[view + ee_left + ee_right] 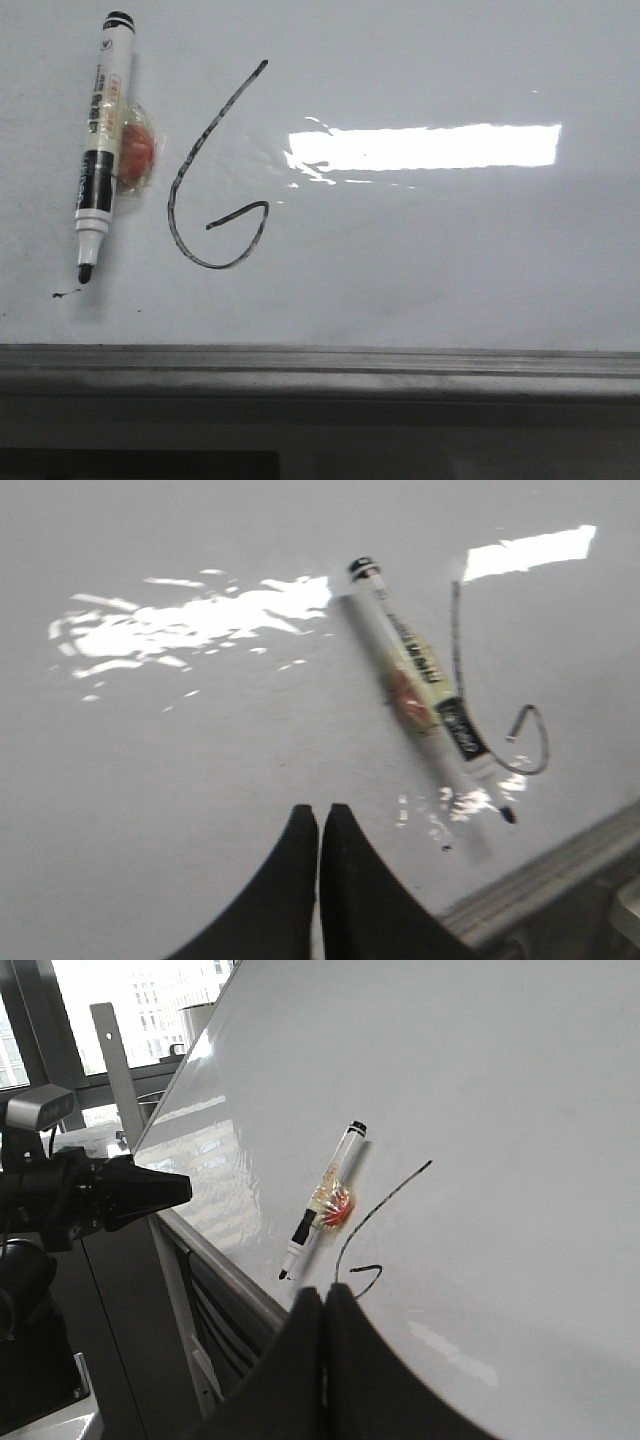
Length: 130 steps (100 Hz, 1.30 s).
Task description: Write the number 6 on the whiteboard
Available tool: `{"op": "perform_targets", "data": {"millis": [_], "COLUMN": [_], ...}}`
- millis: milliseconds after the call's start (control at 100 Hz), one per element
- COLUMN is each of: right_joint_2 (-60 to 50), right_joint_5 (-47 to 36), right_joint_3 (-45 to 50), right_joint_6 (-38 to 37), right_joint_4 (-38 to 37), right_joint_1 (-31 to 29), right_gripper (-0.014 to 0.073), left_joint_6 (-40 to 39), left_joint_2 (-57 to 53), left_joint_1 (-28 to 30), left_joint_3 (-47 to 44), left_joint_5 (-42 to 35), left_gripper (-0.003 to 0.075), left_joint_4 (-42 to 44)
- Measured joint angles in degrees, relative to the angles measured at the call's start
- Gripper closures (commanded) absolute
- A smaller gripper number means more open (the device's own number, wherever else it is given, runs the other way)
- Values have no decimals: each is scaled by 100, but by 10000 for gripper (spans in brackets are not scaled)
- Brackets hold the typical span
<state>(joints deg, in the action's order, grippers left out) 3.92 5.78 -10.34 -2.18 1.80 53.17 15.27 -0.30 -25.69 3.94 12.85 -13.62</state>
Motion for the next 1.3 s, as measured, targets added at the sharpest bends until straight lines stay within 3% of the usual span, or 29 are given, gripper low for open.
{"op": "perform_targets", "data": {"millis": [300,490,690,820,1300], "right_joint_2": [0,0,0,0,0], "right_joint_5": [0,-3,-12,-12,-12], "right_joint_3": [0,0,0,0,0], "right_joint_6": [0,0,0,0,0], "right_joint_4": [0,0,0,0,0], "right_joint_1": [0,0,0,0,0], "right_gripper": [658,658,658,658,658], "left_joint_6": [-488,-690,-1571,-1992,-2114], "left_joint_2": [0,0,0,0,0], "left_joint_1": [2085,2852,2960,2866,2750], "left_joint_3": [-423,-423,-423,-423,-423], "left_joint_5": [-210,-83,594,641,654], "left_gripper": [739,739,739,739,739], "left_joint_4": [789,770,1085,1236,1329]}}
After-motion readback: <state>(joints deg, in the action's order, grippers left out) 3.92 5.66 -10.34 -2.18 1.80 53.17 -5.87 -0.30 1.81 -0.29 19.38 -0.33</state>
